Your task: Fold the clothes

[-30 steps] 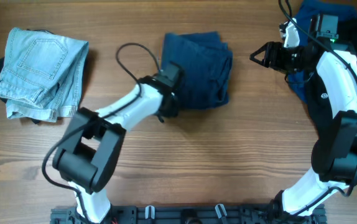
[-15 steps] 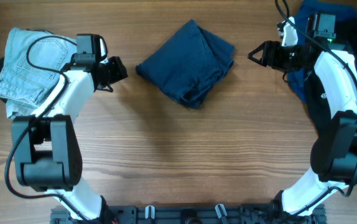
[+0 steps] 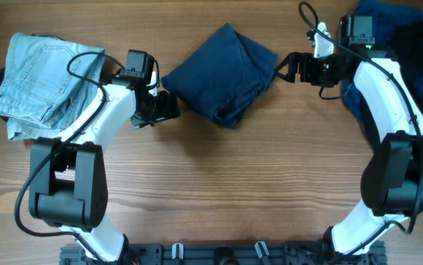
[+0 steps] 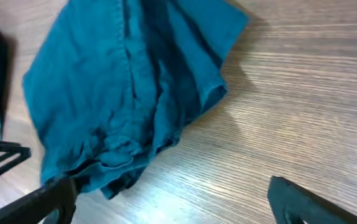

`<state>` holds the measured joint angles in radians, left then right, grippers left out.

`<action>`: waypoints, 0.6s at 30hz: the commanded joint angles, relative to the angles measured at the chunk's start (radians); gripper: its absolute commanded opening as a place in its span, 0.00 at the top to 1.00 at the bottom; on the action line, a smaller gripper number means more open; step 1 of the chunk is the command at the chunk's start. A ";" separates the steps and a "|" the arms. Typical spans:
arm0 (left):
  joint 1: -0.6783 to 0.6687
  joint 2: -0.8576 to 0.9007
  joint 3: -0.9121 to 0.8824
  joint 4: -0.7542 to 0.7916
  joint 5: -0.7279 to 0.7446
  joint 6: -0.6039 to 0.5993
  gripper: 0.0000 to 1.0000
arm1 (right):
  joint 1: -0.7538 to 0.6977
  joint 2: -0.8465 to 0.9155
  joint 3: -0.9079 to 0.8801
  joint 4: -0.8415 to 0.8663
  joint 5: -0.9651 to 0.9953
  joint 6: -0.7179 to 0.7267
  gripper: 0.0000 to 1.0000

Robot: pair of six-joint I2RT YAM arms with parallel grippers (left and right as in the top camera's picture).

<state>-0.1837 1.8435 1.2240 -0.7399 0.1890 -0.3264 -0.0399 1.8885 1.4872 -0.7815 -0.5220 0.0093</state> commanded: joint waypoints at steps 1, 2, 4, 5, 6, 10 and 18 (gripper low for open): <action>-0.004 -0.014 -0.002 0.034 0.008 0.031 0.12 | 0.000 0.004 -0.008 -0.001 0.055 -0.006 0.01; -0.004 -0.013 -0.002 0.047 0.008 0.032 0.13 | 0.000 0.004 -0.008 0.001 0.055 -0.006 0.00; -0.004 -0.006 -0.003 0.092 0.008 0.032 0.12 | 0.000 0.004 -0.008 0.003 0.055 -0.006 0.01; -0.004 0.006 -0.003 0.118 0.008 0.031 0.14 | 0.000 0.004 -0.008 0.003 0.055 -0.006 0.00; -0.004 0.026 -0.003 0.139 0.009 0.031 0.16 | 0.000 0.004 -0.008 0.002 0.055 -0.006 0.01; -0.004 0.146 -0.003 0.251 0.009 0.027 0.39 | 0.000 0.004 -0.008 0.003 0.056 -0.007 0.00; -0.004 0.176 -0.003 0.634 -0.021 0.027 0.54 | 0.000 0.004 -0.008 0.005 0.060 -0.008 0.01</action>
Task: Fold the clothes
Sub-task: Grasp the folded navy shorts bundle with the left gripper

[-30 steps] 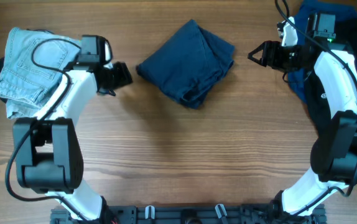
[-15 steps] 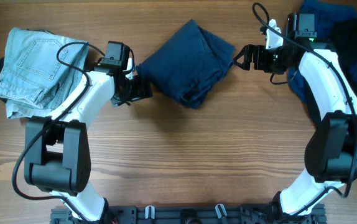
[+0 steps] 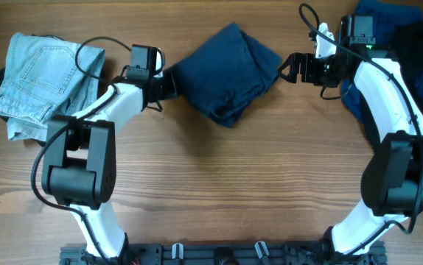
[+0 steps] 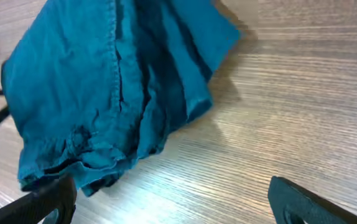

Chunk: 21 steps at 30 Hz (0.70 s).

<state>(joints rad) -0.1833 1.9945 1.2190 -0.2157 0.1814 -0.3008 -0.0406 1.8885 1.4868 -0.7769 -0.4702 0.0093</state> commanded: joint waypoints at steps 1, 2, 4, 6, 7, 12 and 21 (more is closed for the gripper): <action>-0.005 0.042 0.002 0.187 -0.037 0.001 0.52 | 0.000 0.004 -0.008 -0.003 0.008 -0.009 0.00; -0.005 0.066 0.002 0.290 -0.079 0.002 0.49 | 0.000 0.004 -0.008 -0.005 0.008 -0.010 0.01; -0.002 0.108 0.003 0.443 -0.154 0.002 0.44 | 0.000 0.004 -0.008 -0.009 0.011 -0.010 0.01; -0.001 0.079 0.019 0.420 -0.133 0.058 0.44 | -0.003 0.004 -0.008 -0.008 0.015 -0.008 0.01; -0.008 0.049 0.026 0.375 -0.130 0.103 0.44 | -0.007 0.004 -0.008 -0.005 0.014 -0.007 0.00; -0.122 -0.211 0.030 0.164 -0.131 0.343 0.22 | -0.102 0.004 -0.002 -0.014 0.017 0.105 0.00; -0.412 -0.177 0.030 0.088 -0.243 0.673 0.00 | -0.224 0.004 -0.002 -0.060 0.006 0.151 0.00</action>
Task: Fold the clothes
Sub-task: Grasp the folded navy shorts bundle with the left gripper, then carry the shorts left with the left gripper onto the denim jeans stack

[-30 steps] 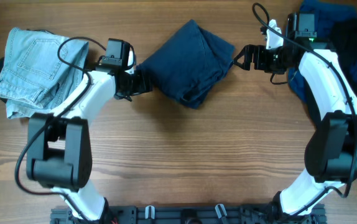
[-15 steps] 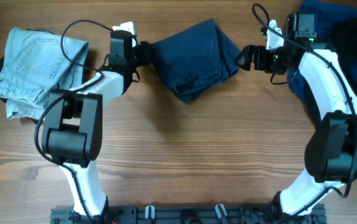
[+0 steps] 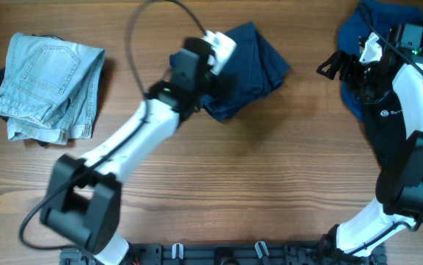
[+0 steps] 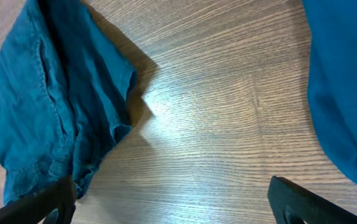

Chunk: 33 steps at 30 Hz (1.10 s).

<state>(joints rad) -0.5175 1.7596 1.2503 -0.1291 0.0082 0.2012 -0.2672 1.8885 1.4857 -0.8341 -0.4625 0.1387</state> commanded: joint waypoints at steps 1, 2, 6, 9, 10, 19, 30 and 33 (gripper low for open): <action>-0.103 0.074 -0.002 0.006 -0.091 0.191 0.01 | 0.002 0.004 -0.001 -0.005 -0.002 0.021 0.00; -0.126 0.090 -0.002 0.016 -0.119 0.201 0.00 | 0.002 0.004 -0.001 -0.005 -0.005 0.021 0.00; -0.175 0.190 -0.002 0.061 -0.204 0.223 0.00 | 0.002 0.004 -0.001 -0.009 -0.008 0.021 0.00; -0.176 0.254 -0.002 0.061 -0.220 0.238 0.00 | 0.002 0.004 -0.001 -0.008 -0.008 0.019 0.00; -0.177 0.270 -0.002 0.065 -0.229 0.240 0.00 | 0.002 0.004 -0.001 -0.008 -0.008 0.019 0.00; -0.176 0.332 -0.002 0.115 -0.253 0.293 0.00 | 0.002 0.004 -0.001 -0.008 -0.008 0.019 0.00; -0.191 0.477 -0.002 0.193 -0.343 0.529 0.30 | 0.002 0.004 -0.001 -0.005 -0.008 0.018 0.00; -0.174 0.505 -0.002 0.286 -0.452 0.531 0.67 | 0.002 0.004 -0.001 -0.005 -0.009 0.019 0.00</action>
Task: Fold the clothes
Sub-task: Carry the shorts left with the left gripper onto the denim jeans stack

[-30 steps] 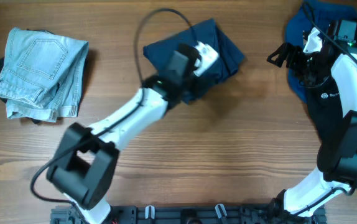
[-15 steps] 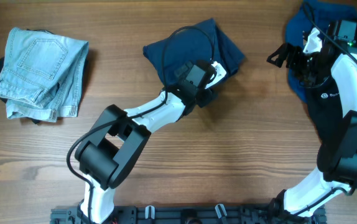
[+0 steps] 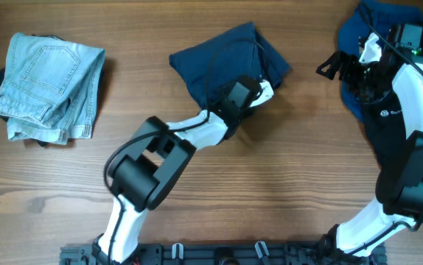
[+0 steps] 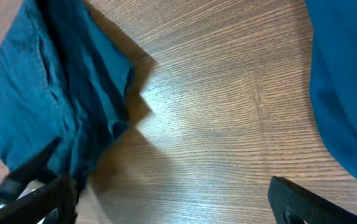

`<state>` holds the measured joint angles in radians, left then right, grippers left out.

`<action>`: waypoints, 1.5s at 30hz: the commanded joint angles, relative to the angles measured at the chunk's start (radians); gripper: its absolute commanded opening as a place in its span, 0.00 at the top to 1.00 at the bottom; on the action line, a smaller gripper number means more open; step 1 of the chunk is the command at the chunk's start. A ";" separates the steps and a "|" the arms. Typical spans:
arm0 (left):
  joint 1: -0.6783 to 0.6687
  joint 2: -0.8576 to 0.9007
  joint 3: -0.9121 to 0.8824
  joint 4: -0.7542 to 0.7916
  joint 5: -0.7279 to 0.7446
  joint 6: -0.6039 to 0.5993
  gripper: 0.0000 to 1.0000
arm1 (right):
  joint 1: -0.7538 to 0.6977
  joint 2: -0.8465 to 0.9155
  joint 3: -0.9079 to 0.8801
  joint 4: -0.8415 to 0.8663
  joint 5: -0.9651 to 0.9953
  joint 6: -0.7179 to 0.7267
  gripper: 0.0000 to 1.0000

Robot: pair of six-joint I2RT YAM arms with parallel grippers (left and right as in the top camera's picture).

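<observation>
A folded dark blue garment (image 3: 219, 62) lies at the middle back of the table; its right edge shows in the right wrist view (image 4: 48, 93). My left gripper (image 3: 252, 92) reaches across to the garment's lower right edge, and its jaws are too small and blurred to read. Over bare wood, my right gripper (image 3: 331, 68) stands open between the garment and the pile of dark blue clothes (image 3: 377, 44). Its fingers (image 4: 312, 202) are wide apart with nothing between them.
Folded light blue jeans (image 3: 46, 85) lie at the far left on a dark piece of cloth. Part of the blue pile (image 4: 346, 81) fills the right side of the right wrist view. A black rail (image 3: 219, 254) runs along the table's front edge.
My left gripper has moved from the top middle of the dark blue garment to its lower right edge. The garment's left corner now shows uncovered. The right arm has not moved.
First my left gripper was at the garment's left corner and my right gripper stood open by its right corner. Then the left gripper was higher at that corner. After that the garment lay further right, the right gripper was back by the pile, and the left arm lay over the garment.
</observation>
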<state>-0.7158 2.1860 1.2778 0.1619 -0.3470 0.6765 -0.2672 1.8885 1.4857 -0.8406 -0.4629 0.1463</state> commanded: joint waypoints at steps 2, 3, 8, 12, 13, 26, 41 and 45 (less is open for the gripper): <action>0.037 0.079 -0.029 -0.003 -0.104 0.052 0.74 | 0.002 0.004 -0.001 0.002 -0.008 0.011 0.00; 0.038 0.079 -0.029 0.004 -0.131 0.051 0.89 | 0.002 0.004 -0.001 0.002 -0.008 0.011 0.01; 0.035 -0.011 -0.003 0.111 -0.431 -0.147 0.96 | 0.002 0.004 -0.001 0.001 -0.008 0.011 0.00; 0.042 -0.238 -0.001 0.111 -0.505 -0.298 0.96 | 0.002 0.004 -0.001 0.001 -0.009 0.011 0.00; 0.060 -0.312 -0.001 0.111 -0.546 -0.395 0.96 | 0.002 0.004 -0.001 0.001 -0.013 0.011 0.00; 0.105 -0.497 -0.001 -0.517 -0.096 -0.291 0.96 | 0.006 0.004 -0.001 -0.003 -0.035 0.011 0.00; 0.629 -0.739 0.050 -0.294 -0.021 0.621 0.96 | 0.035 0.004 -0.001 -0.003 -0.034 0.014 0.01; 0.844 -0.702 0.050 -0.105 0.251 0.861 0.96 | 0.035 0.004 -0.001 -0.003 -0.034 0.014 0.00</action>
<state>0.0029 1.4723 1.3025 0.0032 -0.3141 1.3209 -0.2344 1.8885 1.4857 -0.8455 -0.4782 0.1467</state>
